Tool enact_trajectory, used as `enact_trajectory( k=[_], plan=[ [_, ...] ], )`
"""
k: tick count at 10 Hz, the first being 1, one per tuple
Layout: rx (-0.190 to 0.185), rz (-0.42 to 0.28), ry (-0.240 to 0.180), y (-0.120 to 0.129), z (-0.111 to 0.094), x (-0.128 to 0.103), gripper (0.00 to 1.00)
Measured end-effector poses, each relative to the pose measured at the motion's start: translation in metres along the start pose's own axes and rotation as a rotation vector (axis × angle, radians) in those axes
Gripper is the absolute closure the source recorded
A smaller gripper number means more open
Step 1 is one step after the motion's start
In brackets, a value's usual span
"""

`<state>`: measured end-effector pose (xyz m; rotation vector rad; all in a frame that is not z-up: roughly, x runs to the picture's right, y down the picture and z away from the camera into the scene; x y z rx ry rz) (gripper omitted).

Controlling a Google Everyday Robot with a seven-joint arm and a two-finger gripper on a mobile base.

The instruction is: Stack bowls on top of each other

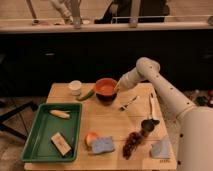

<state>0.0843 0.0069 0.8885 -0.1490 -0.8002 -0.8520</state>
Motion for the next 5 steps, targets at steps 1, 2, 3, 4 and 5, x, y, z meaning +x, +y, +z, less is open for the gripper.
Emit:
enact_trajectory(
  k=[1, 2, 3, 4, 5],
  plan=[
    [0.0, 0.0, -0.005, -0.0007, 0.0013, -0.001, 0.26],
    [0.001, -0.001, -0.008, -0.0011, 0.0017, -0.0016, 0.21],
    [0.001, -0.003, -0.01, -0.0009, 0.0016, -0.002, 0.2],
    [0.004, -0.007, -0.013, -0.0009, 0.0003, -0.0022, 0.2],
    [0.006, -0.01, -0.015, -0.0017, -0.0004, -0.0025, 0.2]
  ],
)
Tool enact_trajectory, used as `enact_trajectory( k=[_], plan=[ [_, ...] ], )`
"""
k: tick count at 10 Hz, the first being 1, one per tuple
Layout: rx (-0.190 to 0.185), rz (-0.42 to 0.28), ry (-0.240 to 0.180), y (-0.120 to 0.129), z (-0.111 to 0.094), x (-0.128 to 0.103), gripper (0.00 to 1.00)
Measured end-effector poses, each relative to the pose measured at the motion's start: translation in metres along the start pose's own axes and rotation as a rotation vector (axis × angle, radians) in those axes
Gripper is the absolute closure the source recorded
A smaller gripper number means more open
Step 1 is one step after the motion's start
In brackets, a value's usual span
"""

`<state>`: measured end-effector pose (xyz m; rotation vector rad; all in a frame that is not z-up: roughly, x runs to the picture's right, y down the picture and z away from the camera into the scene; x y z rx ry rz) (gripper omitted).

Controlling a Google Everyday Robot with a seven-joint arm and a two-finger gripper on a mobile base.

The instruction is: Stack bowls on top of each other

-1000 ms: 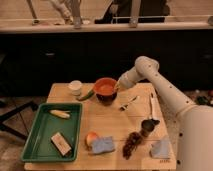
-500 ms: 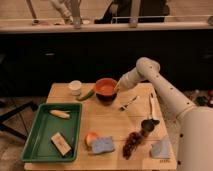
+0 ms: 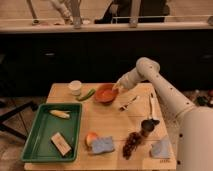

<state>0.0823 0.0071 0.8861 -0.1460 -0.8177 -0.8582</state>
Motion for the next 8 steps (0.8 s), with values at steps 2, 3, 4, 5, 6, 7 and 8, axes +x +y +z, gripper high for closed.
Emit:
enact_trajectory(
  k=[2, 3, 4, 5, 6, 7, 8],
  plan=[
    [0.004, -0.005, -0.003, -0.0009, -0.0008, -0.0006, 0.2],
    [0.008, -0.009, -0.005, -0.0009, -0.0013, -0.0008, 0.2],
    [0.015, -0.015, -0.005, -0.0015, -0.0024, -0.001, 0.2],
    [0.019, -0.018, -0.005, -0.0013, -0.0037, -0.0011, 0.2],
    [0.021, -0.017, -0.005, -0.0007, -0.0046, -0.0008, 0.2],
    [0.019, -0.015, -0.005, 0.0, -0.0053, -0.0001, 0.2],
    [0.014, -0.007, -0.006, 0.0013, -0.0062, 0.0008, 0.2]
  ],
)
